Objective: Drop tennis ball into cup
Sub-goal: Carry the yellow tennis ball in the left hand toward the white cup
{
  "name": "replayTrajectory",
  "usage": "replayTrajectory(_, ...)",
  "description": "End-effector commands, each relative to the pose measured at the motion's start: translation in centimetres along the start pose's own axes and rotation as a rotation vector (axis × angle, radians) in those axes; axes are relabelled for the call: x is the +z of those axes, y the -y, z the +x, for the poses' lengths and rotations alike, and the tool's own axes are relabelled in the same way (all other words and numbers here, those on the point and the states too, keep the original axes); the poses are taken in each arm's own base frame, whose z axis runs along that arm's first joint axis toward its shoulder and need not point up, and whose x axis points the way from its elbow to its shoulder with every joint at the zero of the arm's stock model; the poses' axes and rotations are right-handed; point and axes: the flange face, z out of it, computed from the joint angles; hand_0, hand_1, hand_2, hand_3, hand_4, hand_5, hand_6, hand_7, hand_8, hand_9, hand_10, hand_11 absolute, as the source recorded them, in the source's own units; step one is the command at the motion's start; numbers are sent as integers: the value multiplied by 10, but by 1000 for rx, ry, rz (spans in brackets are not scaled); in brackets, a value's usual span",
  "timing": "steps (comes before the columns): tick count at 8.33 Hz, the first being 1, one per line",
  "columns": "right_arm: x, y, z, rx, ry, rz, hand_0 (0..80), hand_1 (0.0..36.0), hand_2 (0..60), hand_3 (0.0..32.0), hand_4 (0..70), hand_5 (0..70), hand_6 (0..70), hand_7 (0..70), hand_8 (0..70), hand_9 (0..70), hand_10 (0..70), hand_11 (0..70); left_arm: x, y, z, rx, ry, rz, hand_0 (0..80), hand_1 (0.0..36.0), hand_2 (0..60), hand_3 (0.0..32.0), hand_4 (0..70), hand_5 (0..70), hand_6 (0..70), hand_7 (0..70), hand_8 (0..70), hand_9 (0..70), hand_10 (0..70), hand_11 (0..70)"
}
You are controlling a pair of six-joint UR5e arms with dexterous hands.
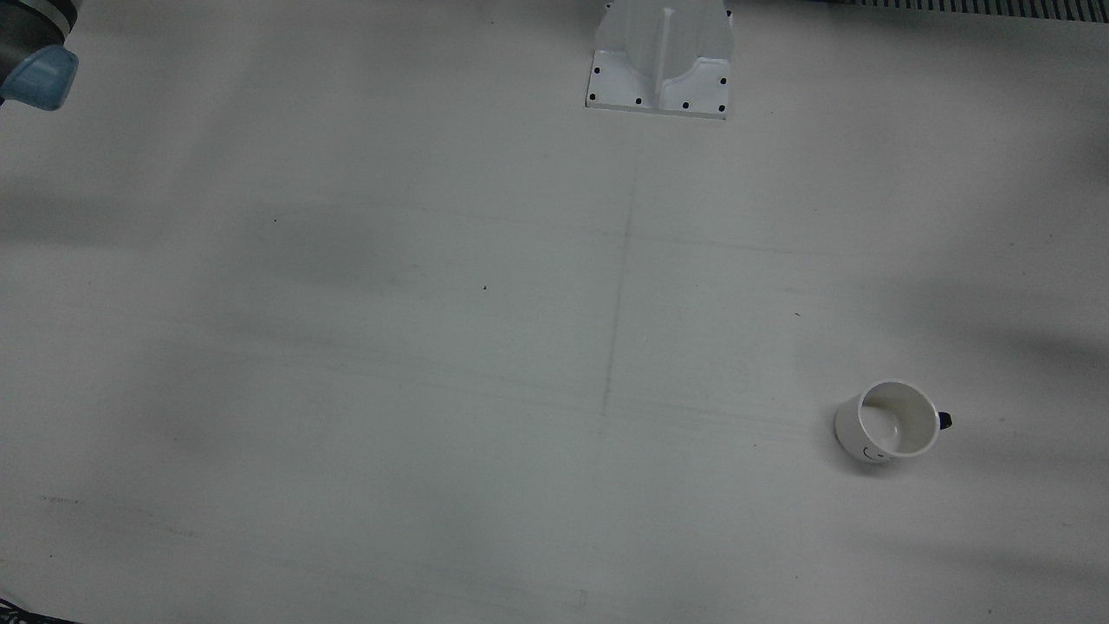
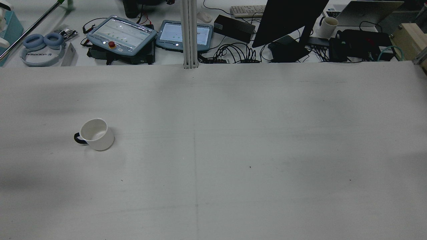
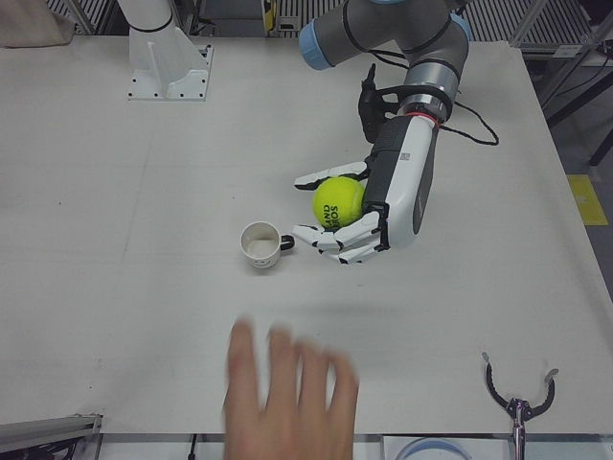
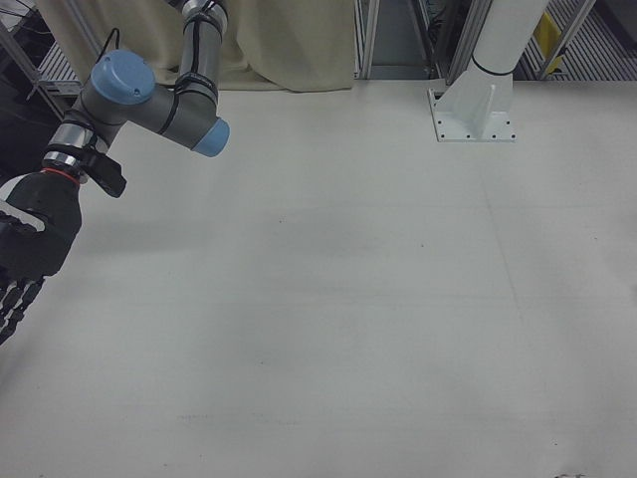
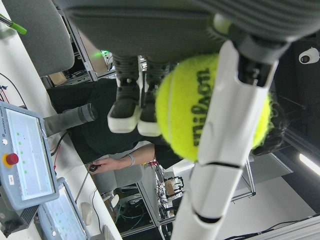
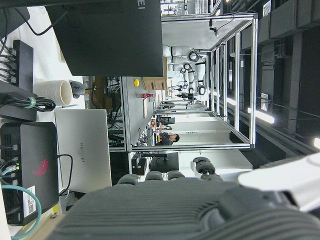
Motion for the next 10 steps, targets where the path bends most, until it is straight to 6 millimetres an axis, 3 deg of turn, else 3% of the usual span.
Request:
replayTrajectory(1,-1,1,-1,0,1,1,0,0,0,0,0,0,0,0,0,0,0,0,-4,-20,-11,-6,30,-50,800,259,95,0,534,254,700,700,571,700,446,642)
replayTrajectory(3,0,0,0,0,1,0,0,0,0,0,0,0,0,0,0,0,0,0,3,-38,-62,-26,139,-99,720,221,163,0,508,280,700,700,567,700,433,621)
replayTrajectory(4,0,1,0,0,-1,0,0,0,0,0,0,0,0,0,0,0,0,0,5,-48,-93,-39,192,-117,690,230,134,0,503,232,700,700,563,700,427,612)
replayTrajectory(5,0,1,0,0,-1,0,0,0,0,0,0,0,0,0,0,0,0,0,6,-59,-123,-46,244,-136,632,214,163,0,489,233,700,700,556,700,419,599)
replayTrajectory(6,0,1,0,0,-1,0,0,0,0,0,0,0,0,0,0,0,0,0,4,-62,-147,-46,285,-138,608,197,149,0,465,220,700,700,550,700,418,596)
replayTrajectory(8,0,1,0,-1,0,3,0,0,0,0,0,0,0,0,0,0,0,0,-17,-59,-202,-32,371,-150,574,175,176,0,427,229,700,700,544,700,408,580)
replayTrajectory(10,0,1,0,-1,0,3,0,0,0,0,0,0,0,0,0,0,0,0,-23,-46,-212,11,355,-143,575,176,130,0,408,204,700,700,537,700,397,565)
